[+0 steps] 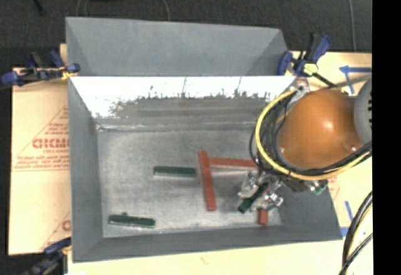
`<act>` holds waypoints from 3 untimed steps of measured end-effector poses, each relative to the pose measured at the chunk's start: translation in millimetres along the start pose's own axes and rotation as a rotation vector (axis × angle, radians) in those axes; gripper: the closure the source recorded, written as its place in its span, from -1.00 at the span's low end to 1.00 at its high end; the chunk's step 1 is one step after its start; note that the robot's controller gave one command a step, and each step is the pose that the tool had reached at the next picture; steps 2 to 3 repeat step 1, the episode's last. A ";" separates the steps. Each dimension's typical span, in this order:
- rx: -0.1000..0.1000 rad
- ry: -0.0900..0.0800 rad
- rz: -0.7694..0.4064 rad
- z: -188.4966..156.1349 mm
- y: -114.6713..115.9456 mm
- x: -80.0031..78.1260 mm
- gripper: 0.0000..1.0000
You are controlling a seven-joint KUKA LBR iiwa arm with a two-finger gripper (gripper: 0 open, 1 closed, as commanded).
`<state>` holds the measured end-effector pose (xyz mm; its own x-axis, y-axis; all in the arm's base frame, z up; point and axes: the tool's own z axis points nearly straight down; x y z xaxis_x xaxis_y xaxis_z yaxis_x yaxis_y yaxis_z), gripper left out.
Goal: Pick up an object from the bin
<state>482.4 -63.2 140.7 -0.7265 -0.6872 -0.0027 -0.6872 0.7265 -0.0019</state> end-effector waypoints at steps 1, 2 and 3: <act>0.001 -0.001 0.001 -6.7 -0.5 -0.2 1.00; 0.001 -0.001 0.001 -6.7 -0.5 -0.2 1.00; 0.001 -0.001 0.001 -6.7 -0.5 -0.2 1.00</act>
Offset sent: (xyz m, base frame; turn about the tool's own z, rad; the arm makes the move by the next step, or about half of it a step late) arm 0.0001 0.0000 0.0254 0.0000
